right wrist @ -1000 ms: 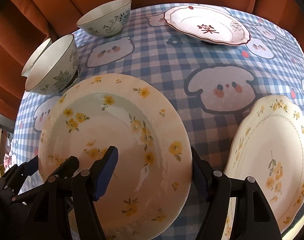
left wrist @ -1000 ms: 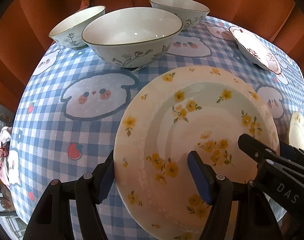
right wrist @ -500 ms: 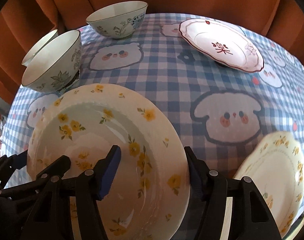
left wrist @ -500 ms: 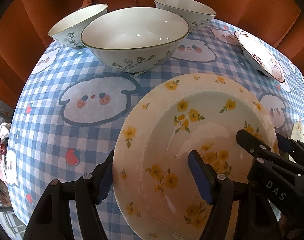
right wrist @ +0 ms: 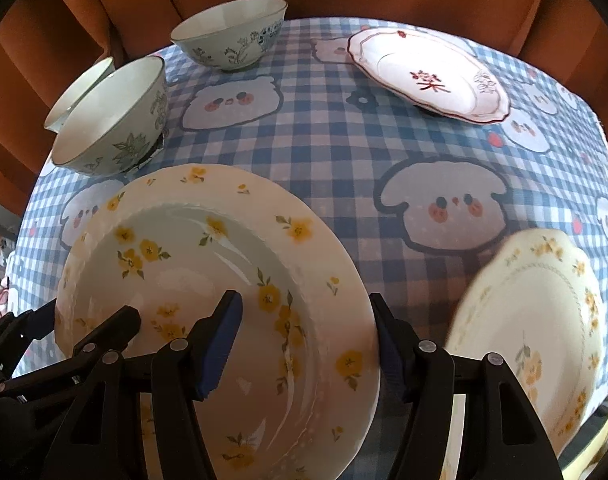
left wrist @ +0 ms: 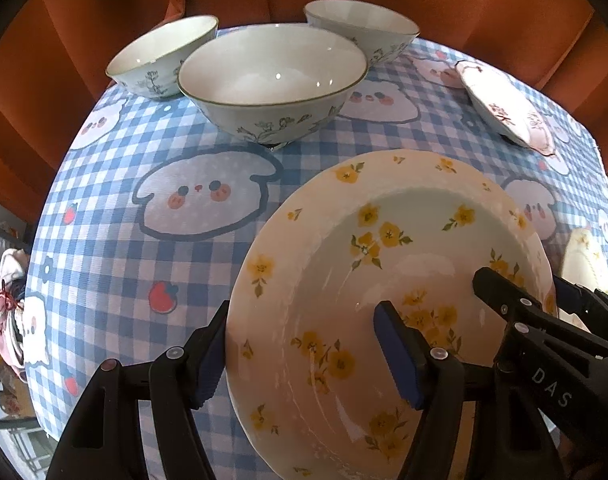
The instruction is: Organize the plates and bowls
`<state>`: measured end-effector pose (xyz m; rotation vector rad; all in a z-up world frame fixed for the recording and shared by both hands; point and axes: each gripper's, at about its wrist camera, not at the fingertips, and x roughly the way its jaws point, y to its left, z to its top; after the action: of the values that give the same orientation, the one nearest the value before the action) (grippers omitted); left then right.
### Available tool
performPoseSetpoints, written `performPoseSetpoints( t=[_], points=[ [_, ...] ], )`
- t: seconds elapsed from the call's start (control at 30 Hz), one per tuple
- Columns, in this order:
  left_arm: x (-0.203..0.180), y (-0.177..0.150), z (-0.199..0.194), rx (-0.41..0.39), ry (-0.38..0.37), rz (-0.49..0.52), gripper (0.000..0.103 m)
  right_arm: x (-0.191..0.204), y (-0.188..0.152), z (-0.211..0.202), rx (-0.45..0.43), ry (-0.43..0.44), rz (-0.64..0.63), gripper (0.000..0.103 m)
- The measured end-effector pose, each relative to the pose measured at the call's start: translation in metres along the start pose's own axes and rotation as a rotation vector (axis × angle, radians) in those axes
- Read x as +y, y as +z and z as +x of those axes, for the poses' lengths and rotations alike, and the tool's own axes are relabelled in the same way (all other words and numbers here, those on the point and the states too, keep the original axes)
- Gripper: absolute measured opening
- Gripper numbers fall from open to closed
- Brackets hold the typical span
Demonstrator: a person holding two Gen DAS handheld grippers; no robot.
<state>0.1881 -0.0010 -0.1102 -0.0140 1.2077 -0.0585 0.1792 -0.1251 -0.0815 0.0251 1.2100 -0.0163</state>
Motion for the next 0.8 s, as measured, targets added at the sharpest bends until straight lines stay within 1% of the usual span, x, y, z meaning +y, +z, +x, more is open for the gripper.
performPoseSetpoints(
  t=[0.2,0.37,0.5,0.63,0.8],
  points=[
    [0.003,-0.008,-0.019,-0.022,-0.035,0.039,0.070,0.003,-0.015,-0.026,-0.038,-0.030,0.037,0.067],
    [-0.004,-0.016,-0.035,-0.036,-0.051,0.072,0.070,0.001,-0.028,-0.048,-0.058,-0.053,0.072,0.067],
    [-0.017,-0.020,-0.045,-0.031,-0.068,0.080,0.070,-0.005,-0.035,-0.060,-0.072,-0.060,0.095,0.067],
    [-0.036,-0.021,-0.053,-0.052,-0.060,0.099,0.070,-0.017,-0.041,-0.069,-0.089,-0.055,0.109,0.067],
    [-0.062,-0.022,-0.060,-0.064,-0.041,0.088,0.070,-0.041,-0.043,-0.075,-0.094,-0.031,0.104,0.067]
  ],
)
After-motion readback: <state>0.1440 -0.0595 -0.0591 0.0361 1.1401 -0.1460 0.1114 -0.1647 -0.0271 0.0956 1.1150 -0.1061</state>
